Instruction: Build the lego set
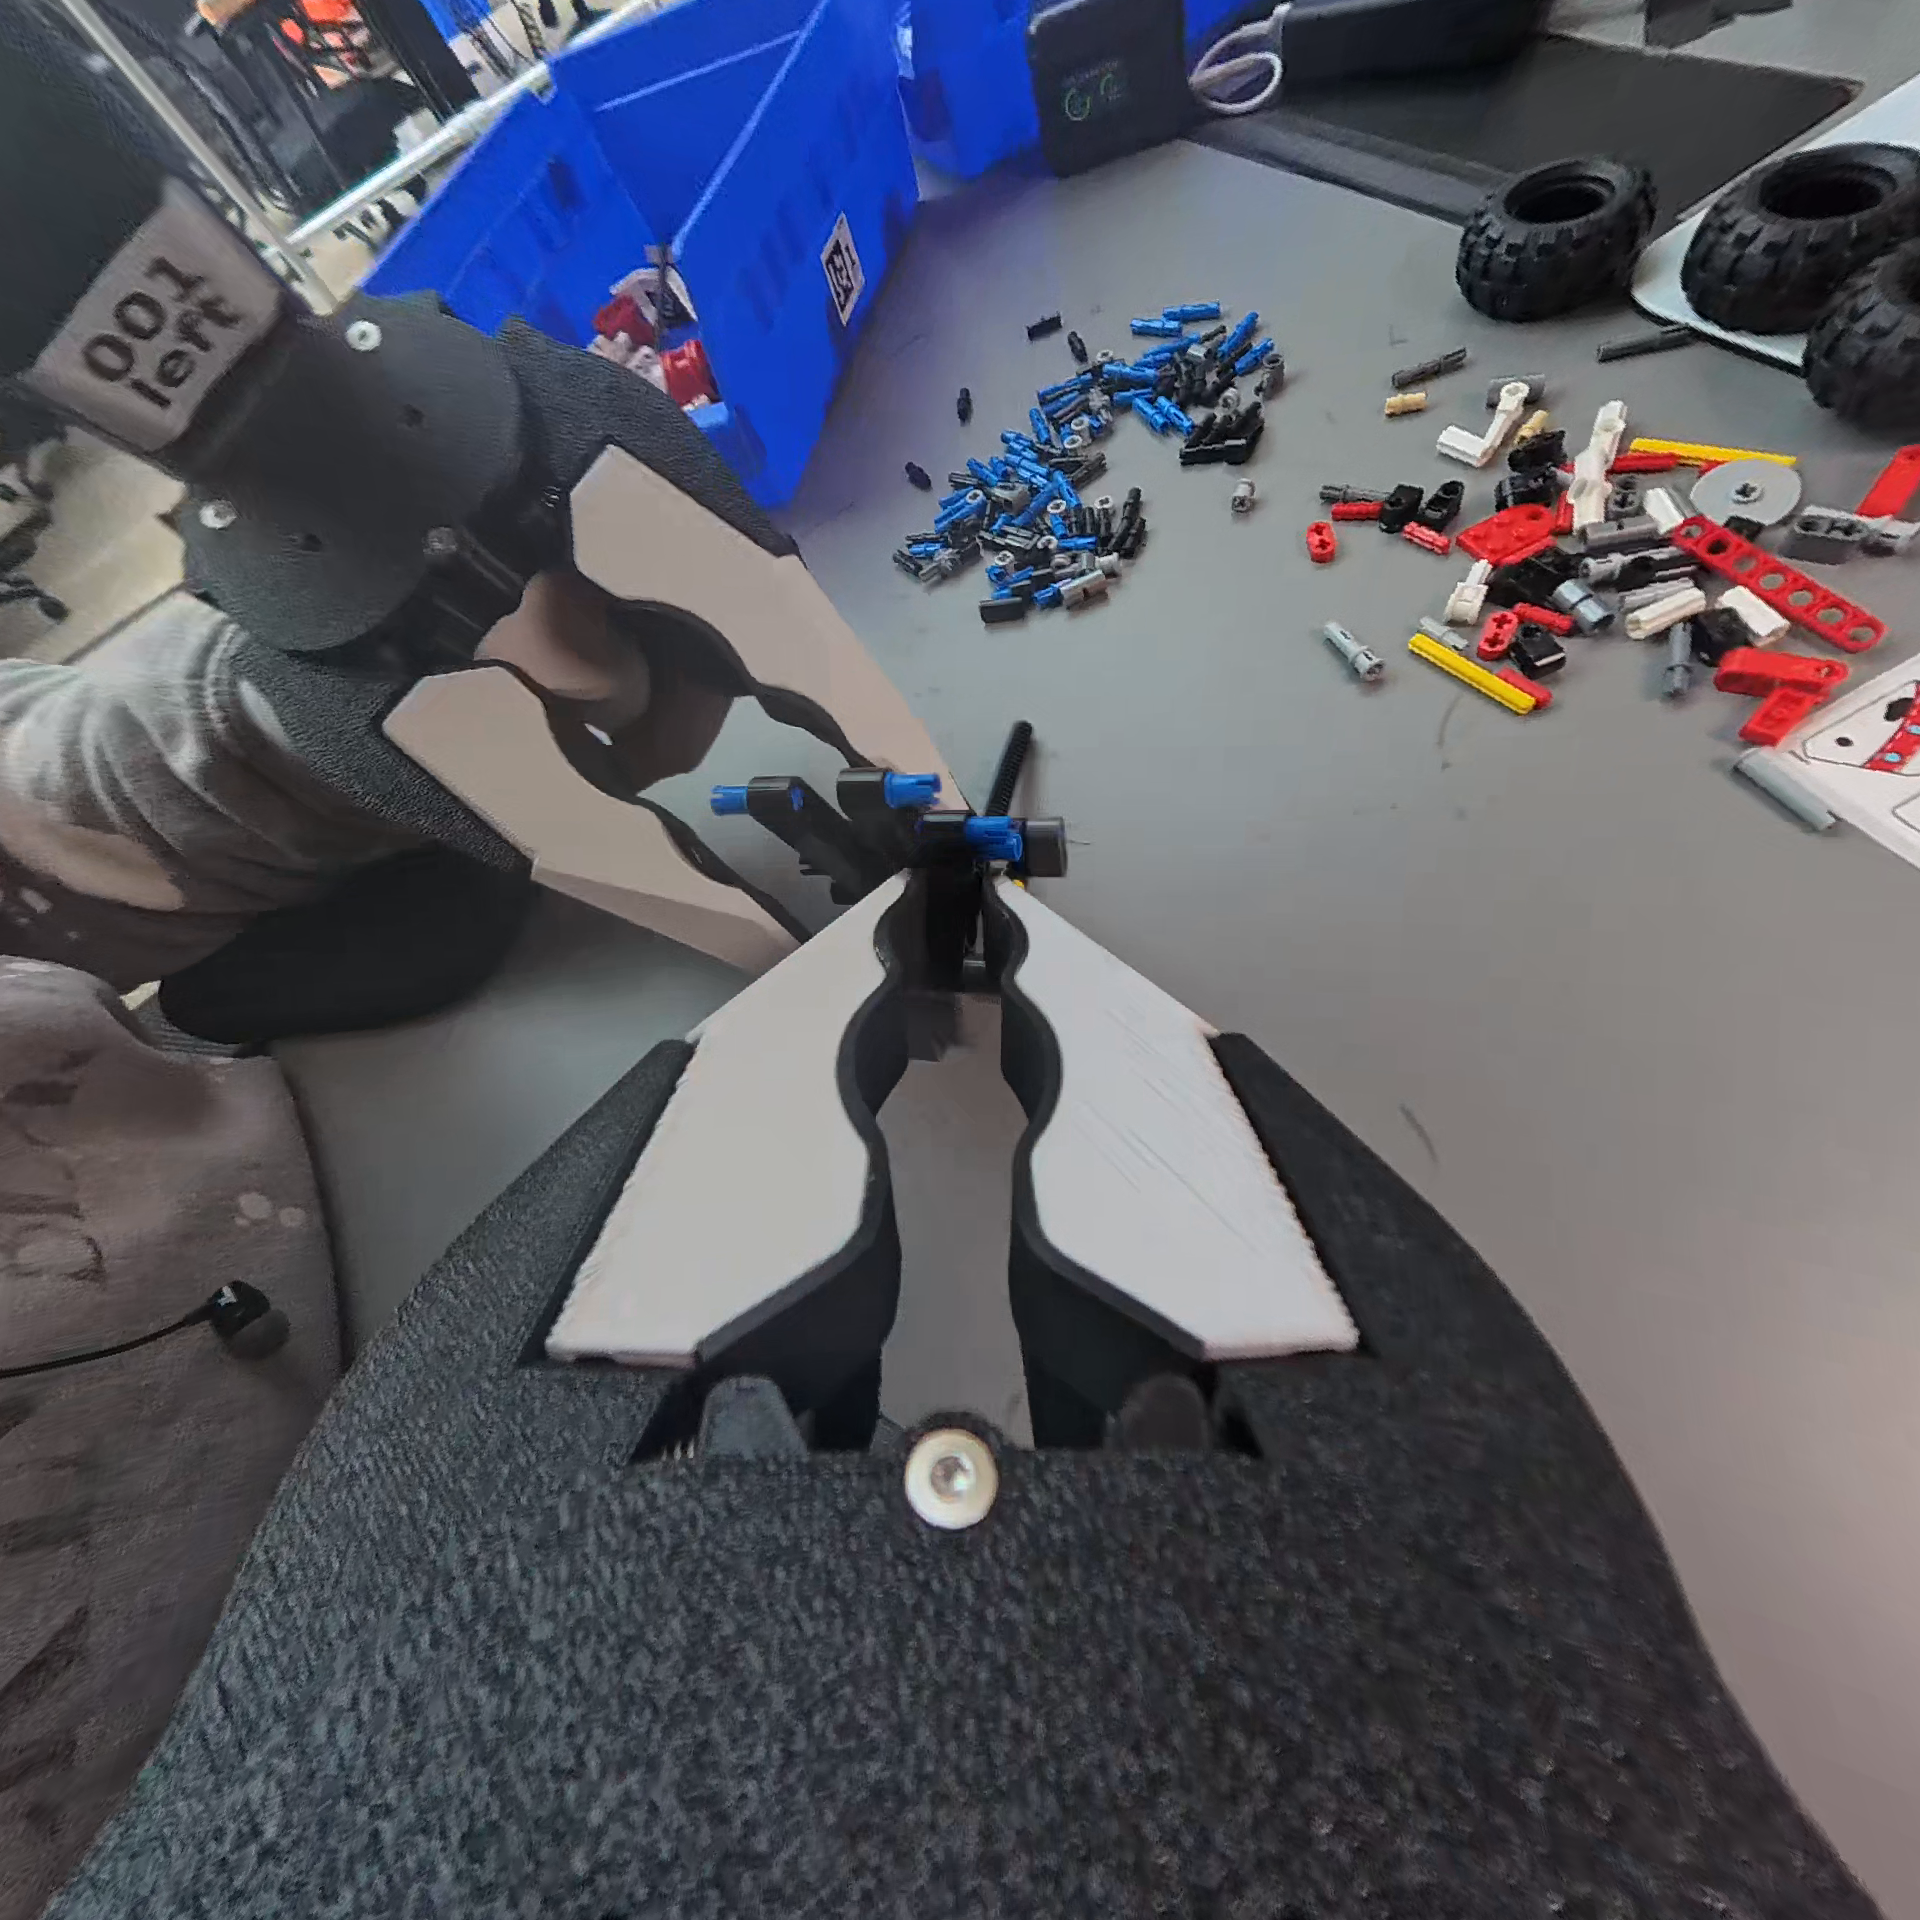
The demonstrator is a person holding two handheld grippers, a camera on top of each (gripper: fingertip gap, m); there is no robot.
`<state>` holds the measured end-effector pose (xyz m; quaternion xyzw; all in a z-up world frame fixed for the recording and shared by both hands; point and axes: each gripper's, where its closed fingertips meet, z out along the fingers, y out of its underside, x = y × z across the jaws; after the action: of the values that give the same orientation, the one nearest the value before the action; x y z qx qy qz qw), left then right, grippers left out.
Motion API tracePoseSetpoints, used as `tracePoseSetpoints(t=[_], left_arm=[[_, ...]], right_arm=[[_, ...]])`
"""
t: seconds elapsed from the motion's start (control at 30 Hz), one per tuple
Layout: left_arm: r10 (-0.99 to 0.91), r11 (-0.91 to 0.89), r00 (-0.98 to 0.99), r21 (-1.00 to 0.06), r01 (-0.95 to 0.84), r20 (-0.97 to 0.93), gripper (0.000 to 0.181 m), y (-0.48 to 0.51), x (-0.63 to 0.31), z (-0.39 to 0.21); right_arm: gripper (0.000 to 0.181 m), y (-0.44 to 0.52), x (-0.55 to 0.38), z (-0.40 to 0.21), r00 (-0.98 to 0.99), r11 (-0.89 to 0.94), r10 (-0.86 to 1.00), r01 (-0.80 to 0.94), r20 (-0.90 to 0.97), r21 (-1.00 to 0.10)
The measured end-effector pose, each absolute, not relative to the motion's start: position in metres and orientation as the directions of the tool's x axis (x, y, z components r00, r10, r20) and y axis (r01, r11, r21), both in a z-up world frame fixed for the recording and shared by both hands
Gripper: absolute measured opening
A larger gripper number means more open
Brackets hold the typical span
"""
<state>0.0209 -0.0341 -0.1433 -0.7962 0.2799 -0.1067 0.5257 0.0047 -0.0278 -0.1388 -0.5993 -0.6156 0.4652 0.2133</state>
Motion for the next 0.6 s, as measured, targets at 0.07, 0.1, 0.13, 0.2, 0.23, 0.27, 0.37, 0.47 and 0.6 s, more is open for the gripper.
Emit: tracePoseSetpoints(t=[0.07, 0.1, 0.13, 0.2, 0.23, 0.27, 0.37, 0.47, 0.6], left_arm=[[-0.618, -0.268, 0.786, -0.945, -0.187, 0.02, 0.033, -0.044, 0.025, -0.129], [-0.651, -0.264, 0.752, -0.96, -0.098, 0.103, 0.033, -0.05, 0.026, -0.121], [-0.68, -0.268, 0.711, -0.963, -0.013, 0.18, 0.033, -0.054, 0.026, -0.114], [-0.725, -0.311, 0.609, -0.942, 0.128, 0.323, 0.032, -0.062, 0.027, -0.105], [-0.745, -0.325, 0.554, -0.927, 0.187, 0.373, 0.031, -0.065, 0.028, -0.1], [-0.77, -0.324, 0.501, -0.918, 0.229, 0.396, 0.031, -0.069, 0.031, -0.095], [-0.813, -0.312, 0.416, -0.909, 0.278, 0.406, 0.031, -0.077, 0.039, -0.082], [-0.835, -0.325, 0.355, -0.897, 0.299, 0.421, 0.031, -0.082, 0.046, -0.079], [-0.857, -0.343, 0.273, -0.879, 0.332, 0.437, 0.032, -0.089, 0.05, -0.073]], right_arm=[[0.013, -0.038, 0.009, -0.123, -0.277, -0.148, 0.905, 0.505, -0.322, -0.85], [0.012, -0.044, 0.013, -0.111, -0.345, -0.134, 0.882, 0.468, -0.321, -0.873], [0.015, -0.049, 0.018, -0.098, -0.417, -0.124, 0.852, 0.425, -0.316, -0.897], [0.015, -0.054, 0.03, -0.076, -0.528, -0.128, 0.795, 0.336, -0.299, -0.933], [0.016, -0.05, 0.032, -0.07, -0.544, -0.127, 0.792, 0.297, -0.277, -0.946], [0.017, -0.043, 0.033, -0.069, -0.543, -0.119, 0.801, 0.267, -0.251, -0.956], [0.018, -0.035, 0.036, -0.075, -0.557, -0.153, 0.787, 0.238, -0.264, -0.959], [0.023, -0.054, 0.039, -0.075, -0.642, -0.214, 0.695, 0.245, -0.323, -0.946], [0.021, -0.07, 0.042, -0.075, -0.73, -0.235, 0.578, 0.279, -0.365, -0.931]])
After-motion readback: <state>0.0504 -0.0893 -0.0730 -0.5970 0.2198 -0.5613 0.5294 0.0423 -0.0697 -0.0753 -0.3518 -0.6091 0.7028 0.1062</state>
